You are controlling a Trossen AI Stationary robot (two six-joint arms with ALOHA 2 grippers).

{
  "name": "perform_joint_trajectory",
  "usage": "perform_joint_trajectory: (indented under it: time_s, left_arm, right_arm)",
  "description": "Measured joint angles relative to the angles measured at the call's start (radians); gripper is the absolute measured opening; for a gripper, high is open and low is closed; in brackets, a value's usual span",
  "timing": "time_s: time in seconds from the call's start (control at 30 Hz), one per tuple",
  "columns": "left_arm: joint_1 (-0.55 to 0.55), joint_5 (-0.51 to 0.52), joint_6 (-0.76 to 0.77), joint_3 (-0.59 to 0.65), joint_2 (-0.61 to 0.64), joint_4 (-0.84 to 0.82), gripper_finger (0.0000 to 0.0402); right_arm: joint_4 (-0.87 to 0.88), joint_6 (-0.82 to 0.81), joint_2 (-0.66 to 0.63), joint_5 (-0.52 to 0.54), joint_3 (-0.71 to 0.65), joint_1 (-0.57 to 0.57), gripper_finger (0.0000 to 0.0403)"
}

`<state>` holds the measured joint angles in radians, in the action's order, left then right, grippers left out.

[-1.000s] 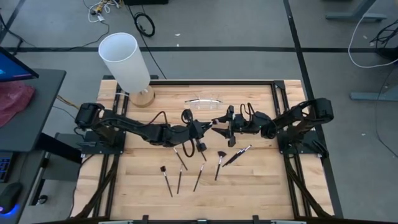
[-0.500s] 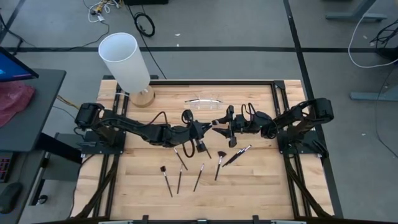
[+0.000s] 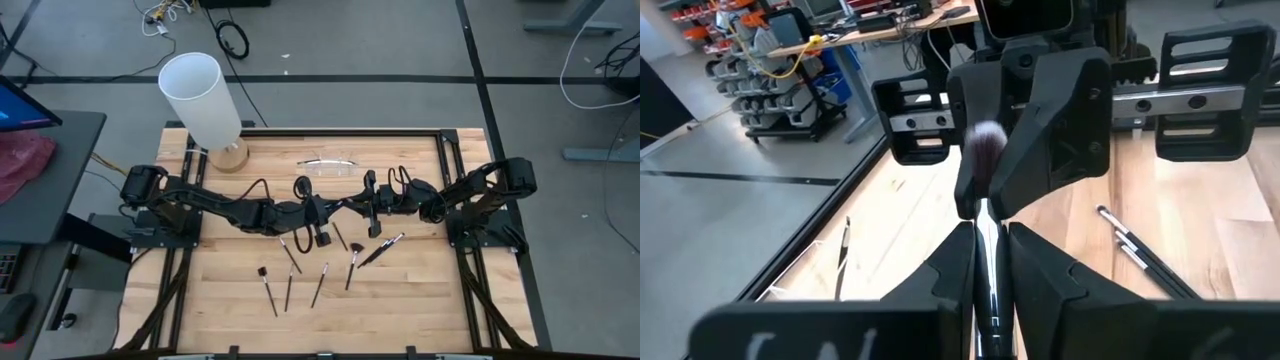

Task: Pick & Place Makeup Supplies
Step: Put the makeup brush into the transparent organizer

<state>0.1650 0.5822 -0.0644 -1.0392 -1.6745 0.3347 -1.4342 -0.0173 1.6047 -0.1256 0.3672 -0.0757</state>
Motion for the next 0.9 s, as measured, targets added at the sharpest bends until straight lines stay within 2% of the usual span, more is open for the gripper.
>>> perform_joint_trajectory:
  time_s: [0.2,0.37,0.7,0.8,0.9]
  left_arm:
    - [0.0,0.016,-0.008,0.0,0.0,-0.004,0.0061]
    - [0.0,0.063,-0.011,0.0,0.0,-0.02,0.0097]
    - [0.0,0.227,-0.011,0.0,0.0,-0.026,0.0174]
    - [0.0,0.233,-0.011,0.0,0.0,-0.027,0.0181]
    - [0.0,0.233,-0.011,0.0,0.0,-0.031,0.0183]
  right_arm:
    - [0.01,0.0,0.0,0.004,0.0,0.0,0.0015]
    - [0.05,-0.002,0.0,0.013,0.0,-0.016,0.0015]
    - [0.189,-0.019,-0.035,0.204,0.021,-0.081,0.0015]
    - [0.488,0.017,-0.119,0.202,0.113,-0.107,0.0014]
    - [0.963,0.099,-0.18,0.325,0.288,-0.111,0.0014]
